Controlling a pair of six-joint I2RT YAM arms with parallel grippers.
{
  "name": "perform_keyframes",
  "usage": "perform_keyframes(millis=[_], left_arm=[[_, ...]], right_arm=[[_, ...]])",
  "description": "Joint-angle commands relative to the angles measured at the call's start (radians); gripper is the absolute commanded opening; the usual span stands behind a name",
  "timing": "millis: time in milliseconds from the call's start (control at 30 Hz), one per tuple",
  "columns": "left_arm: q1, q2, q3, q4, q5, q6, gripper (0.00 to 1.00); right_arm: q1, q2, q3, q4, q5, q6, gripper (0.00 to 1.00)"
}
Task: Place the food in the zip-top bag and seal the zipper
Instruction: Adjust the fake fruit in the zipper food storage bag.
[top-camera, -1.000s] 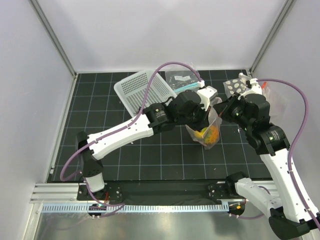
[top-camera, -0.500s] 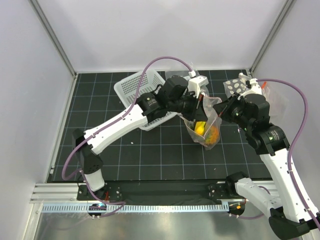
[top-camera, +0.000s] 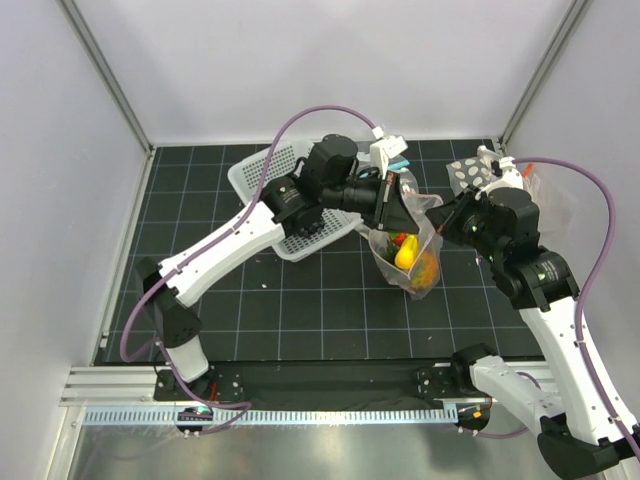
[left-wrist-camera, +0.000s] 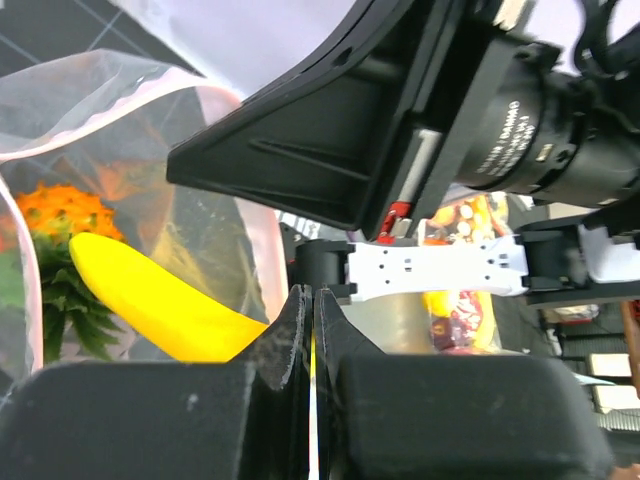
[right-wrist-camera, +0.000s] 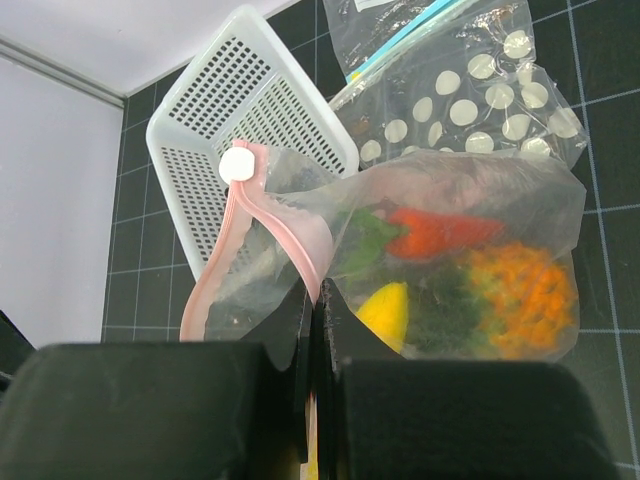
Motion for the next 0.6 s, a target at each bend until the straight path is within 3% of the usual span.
perform_keyframes(millis=[0,400,567], left_arm=[[0.015,-0.024,-0.001,0.089,0.090,-0.057,0.00],[0.041,0.166,0.060,0.129,0.160,-0.112,0.00],[0.041,0.166,0.048,0.089,0.020,-0.040,0.02]], right_arm=[[-0.004,-0.011,0.001,0.056,-0.019,0.012,0.01],[-0.004,-0.035,0.024,0.031,-0.026,0.015,0.01],[-0.004,-0.037,0.023,0.030,-0.026,0.013,0.01]])
